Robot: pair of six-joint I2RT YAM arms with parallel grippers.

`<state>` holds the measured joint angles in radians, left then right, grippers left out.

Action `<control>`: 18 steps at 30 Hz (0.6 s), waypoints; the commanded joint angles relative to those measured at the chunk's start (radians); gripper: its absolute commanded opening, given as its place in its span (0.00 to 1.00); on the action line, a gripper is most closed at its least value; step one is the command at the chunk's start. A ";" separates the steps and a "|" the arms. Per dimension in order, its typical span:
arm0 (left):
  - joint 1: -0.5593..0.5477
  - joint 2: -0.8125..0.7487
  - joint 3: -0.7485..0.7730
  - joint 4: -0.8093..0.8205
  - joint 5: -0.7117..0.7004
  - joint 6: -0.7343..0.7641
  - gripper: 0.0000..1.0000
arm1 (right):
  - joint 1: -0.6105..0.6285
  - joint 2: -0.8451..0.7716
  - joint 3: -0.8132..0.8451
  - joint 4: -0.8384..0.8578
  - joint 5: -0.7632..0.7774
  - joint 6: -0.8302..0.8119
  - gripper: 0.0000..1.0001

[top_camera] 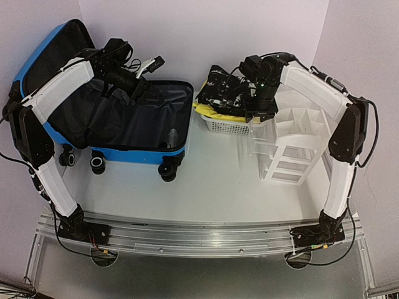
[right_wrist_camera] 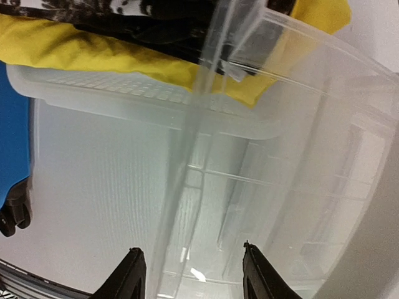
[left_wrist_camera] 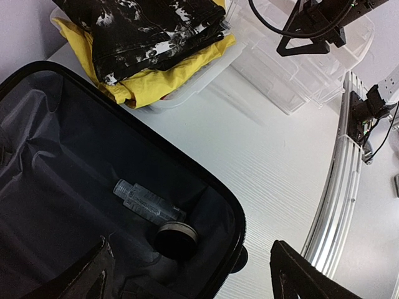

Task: Open, take out, and arrange the luggage

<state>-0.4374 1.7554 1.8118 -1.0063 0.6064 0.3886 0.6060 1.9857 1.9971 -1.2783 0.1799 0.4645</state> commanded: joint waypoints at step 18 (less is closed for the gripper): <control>0.017 0.003 -0.031 -0.007 -0.013 0.024 0.85 | -0.086 -0.200 -0.170 -0.070 0.004 -0.006 0.82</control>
<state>-0.4259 1.7565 1.7843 -1.0062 0.5983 0.3943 0.5717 1.8469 1.8757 -1.3044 0.2046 0.4792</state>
